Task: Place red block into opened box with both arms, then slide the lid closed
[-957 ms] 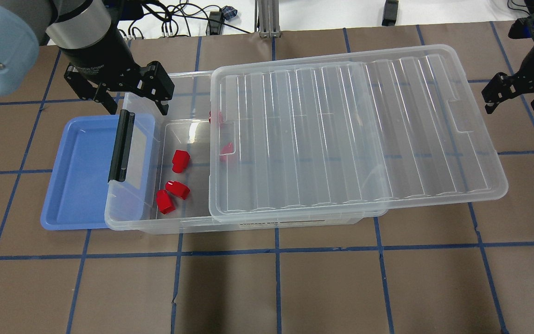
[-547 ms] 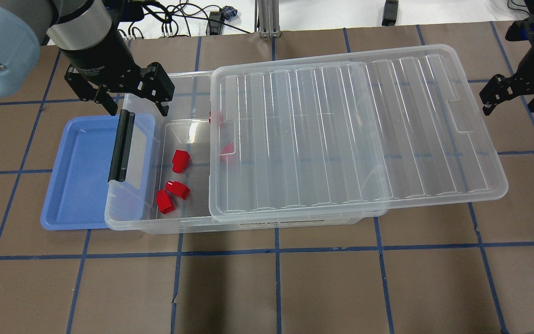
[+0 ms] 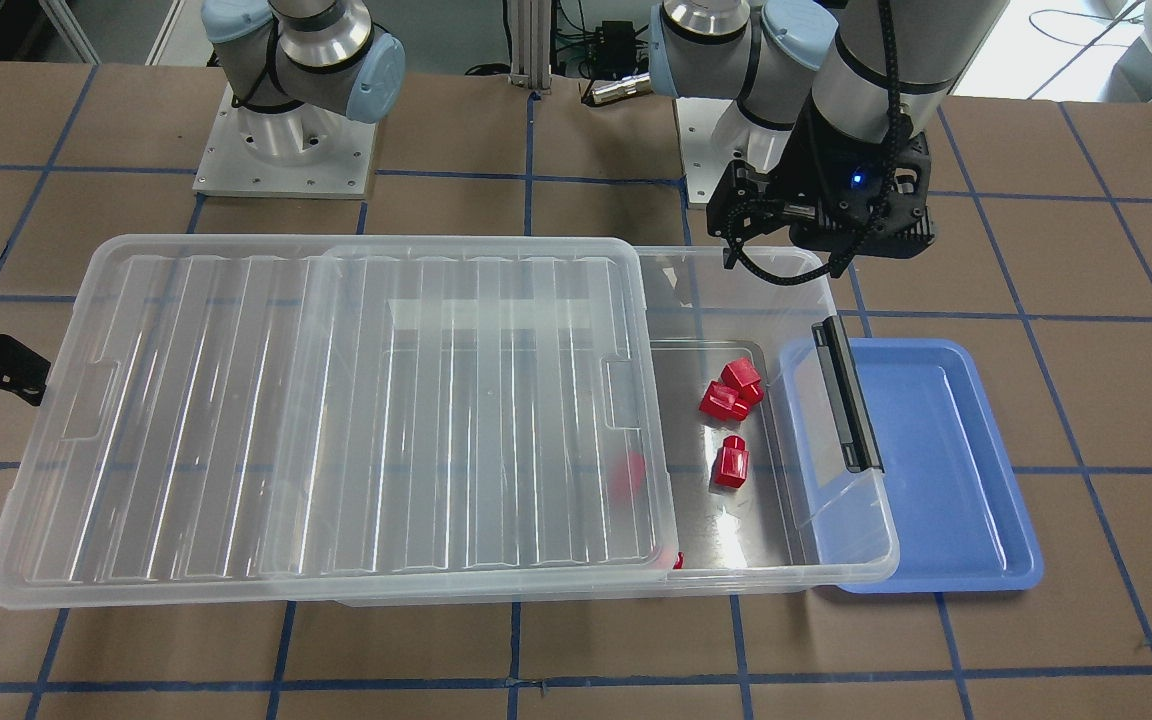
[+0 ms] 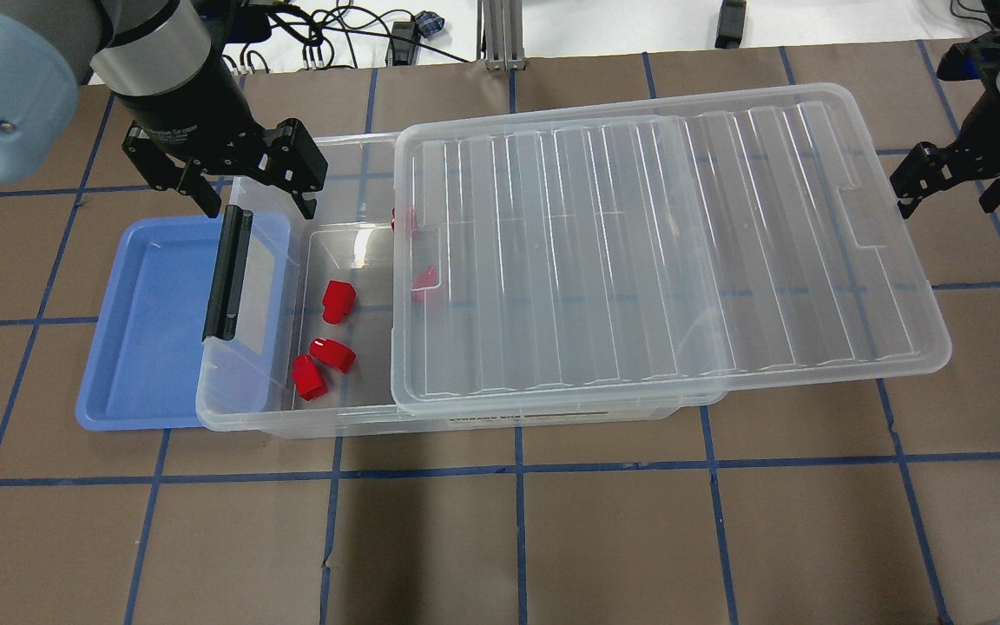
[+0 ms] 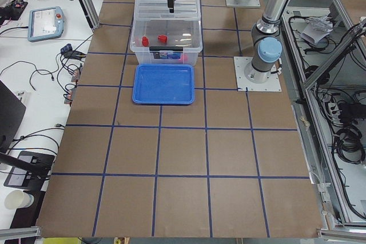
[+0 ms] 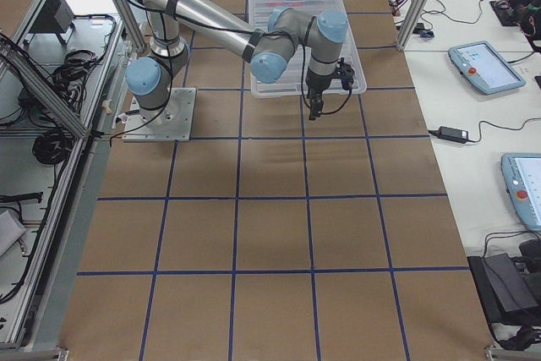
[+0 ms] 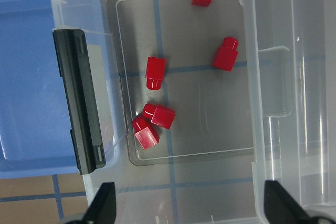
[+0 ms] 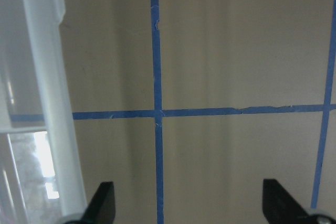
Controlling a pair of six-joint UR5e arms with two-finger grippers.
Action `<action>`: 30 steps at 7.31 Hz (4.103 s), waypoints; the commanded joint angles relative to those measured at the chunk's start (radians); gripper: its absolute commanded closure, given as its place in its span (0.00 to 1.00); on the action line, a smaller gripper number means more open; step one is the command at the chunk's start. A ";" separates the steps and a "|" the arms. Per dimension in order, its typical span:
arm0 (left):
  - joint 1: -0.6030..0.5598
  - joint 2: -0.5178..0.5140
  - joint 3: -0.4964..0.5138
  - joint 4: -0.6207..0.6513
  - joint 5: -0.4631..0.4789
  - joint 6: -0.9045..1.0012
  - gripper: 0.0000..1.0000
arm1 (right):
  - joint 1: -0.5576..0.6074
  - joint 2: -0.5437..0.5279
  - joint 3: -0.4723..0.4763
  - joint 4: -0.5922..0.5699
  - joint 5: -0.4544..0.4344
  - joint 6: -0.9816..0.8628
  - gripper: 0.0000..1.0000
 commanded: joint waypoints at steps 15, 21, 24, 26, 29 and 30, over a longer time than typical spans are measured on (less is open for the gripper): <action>-0.002 0.000 -0.004 0.000 0.000 0.000 0.00 | 0.320 0.000 -0.001 0.010 0.047 0.352 0.00; 0.000 0.000 -0.003 0.000 0.000 0.000 0.00 | 0.307 -0.034 -0.029 0.049 0.045 0.350 0.00; -0.002 0.002 -0.004 0.000 -0.002 0.000 0.00 | 0.310 -0.092 -0.130 0.280 0.060 0.414 0.00; -0.002 0.003 -0.003 0.000 -0.002 0.000 0.00 | 0.316 -0.158 -0.124 0.318 0.174 0.418 0.00; -0.002 0.002 -0.003 0.000 -0.002 0.000 0.00 | 0.336 -0.183 -0.120 0.365 0.135 0.448 0.00; -0.002 0.002 -0.004 0.000 -0.002 0.000 0.00 | 0.358 -0.193 -0.114 0.365 0.099 0.450 0.00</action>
